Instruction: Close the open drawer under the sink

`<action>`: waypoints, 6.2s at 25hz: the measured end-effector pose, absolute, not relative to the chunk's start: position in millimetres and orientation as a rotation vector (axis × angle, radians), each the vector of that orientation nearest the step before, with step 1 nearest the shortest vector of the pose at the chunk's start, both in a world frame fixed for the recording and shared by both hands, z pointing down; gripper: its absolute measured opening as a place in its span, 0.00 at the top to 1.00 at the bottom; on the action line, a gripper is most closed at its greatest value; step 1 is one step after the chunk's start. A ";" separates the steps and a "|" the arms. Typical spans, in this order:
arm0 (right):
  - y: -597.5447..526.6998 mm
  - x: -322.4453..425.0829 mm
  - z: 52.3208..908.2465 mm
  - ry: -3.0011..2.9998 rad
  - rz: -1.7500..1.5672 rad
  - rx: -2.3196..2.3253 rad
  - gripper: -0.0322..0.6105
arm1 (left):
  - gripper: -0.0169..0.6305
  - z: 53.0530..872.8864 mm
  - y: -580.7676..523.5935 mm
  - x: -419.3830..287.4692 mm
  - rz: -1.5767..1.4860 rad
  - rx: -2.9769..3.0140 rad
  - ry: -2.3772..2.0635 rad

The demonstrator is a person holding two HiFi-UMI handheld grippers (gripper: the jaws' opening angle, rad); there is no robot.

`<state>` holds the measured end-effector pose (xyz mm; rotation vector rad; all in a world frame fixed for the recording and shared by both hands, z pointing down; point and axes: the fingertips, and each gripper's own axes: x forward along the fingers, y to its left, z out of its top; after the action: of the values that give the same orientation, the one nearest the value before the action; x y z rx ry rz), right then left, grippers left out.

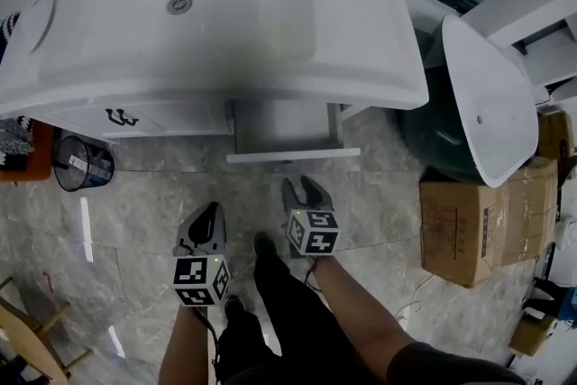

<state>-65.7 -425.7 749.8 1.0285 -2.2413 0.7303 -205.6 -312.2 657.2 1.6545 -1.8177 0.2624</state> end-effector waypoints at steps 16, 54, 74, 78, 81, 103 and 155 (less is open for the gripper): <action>-464.8 -101.4 782.1 -2.255 0.619 0.963 0.72 | 0.94 683.1 -330.9 -200.1 0.265 1.611 -1.801; -518.1 -128.5 779.6 -2.305 0.650 1.060 0.72 | 0.94 700.2 -356.4 -197.5 0.287 1.614 -1.752; -575.1 -161.6 776.2 -2.341 0.676 1.033 0.72 | 0.95 701.9 -365.4 -202.6 0.326 1.611 -1.750; -575.1 -160.2 776.7 -2.339 0.670 1.046 0.72 | 0.95 699.2 -362.1 -200.9 0.322 1.613 -1.755; -574.4 -158.6 776.4 -2.325 0.667 1.066 0.72 | 0.95 696.1 -354.0 -201.0 0.317 1.607 -1.762; -388.5 -130.0 647.9 -2.358 0.552 1.241 0.72 | 0.95 585.0 -222.3 -231.6 0.247 1.827 -1.743; 28.4 126.7 349.6 -2.728 0.367 1.360 0.89 | 0.94 336.2 119.4 -12.6 0.069 2.172 -1.859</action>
<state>126.7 28.4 349.6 1.3601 -2.7283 0.3674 -12.6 119.4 336.2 2.1719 -1.8589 0.0685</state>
